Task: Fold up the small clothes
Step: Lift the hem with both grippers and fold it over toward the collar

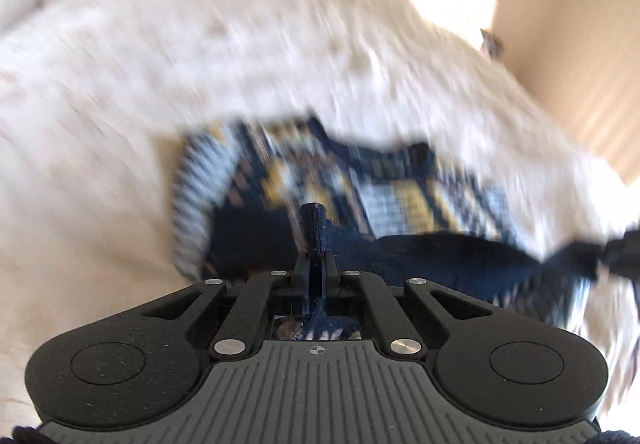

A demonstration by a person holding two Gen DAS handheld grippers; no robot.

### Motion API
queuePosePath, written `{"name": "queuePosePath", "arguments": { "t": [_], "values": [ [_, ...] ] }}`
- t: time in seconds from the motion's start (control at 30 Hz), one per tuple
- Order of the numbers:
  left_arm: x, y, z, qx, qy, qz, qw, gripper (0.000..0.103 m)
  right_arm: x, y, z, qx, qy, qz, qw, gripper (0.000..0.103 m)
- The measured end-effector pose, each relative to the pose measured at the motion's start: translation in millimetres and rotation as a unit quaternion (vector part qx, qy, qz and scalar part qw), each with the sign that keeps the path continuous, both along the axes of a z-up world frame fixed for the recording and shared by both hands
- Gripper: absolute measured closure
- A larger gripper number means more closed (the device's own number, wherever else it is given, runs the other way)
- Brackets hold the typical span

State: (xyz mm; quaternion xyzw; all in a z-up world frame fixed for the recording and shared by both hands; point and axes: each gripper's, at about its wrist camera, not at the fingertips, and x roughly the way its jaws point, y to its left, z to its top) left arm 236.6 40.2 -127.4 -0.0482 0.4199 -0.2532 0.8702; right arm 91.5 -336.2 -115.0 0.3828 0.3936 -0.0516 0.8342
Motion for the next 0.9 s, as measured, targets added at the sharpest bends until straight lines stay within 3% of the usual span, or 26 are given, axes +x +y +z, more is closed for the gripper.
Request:
{"name": "queuePosePath", "arguments": {
  "t": [0.13, 0.3, 0.57, 0.83, 0.9],
  "values": [
    [22, 1, 31, -0.002, -0.040, 0.002, 0.9992, 0.098, 13, -8, 9, 0.011, -0.021, 0.004, 1.000, 0.090],
    [72, -26, 38, 0.000, -0.052, 0.007, 0.9986, 0.098, 59, -24, 4, 0.026, -0.027, -0.002, 0.999, 0.090],
    [129, -68, -12, 0.048, -0.005, 0.003, 0.9988, 0.098, 126, -53, -43, 0.055, 0.012, -0.042, 0.998, 0.089],
    [157, -81, -52, 0.095, 0.032, -0.001, 0.9949, 0.098, 151, -68, -87, 0.066, 0.060, -0.049, 0.995, 0.089],
    [162, -81, -59, 0.101, 0.045, 0.003, 0.9939, 0.098, 153, -69, -92, 0.068, 0.064, -0.048, 0.994, 0.084]
  ]
}}
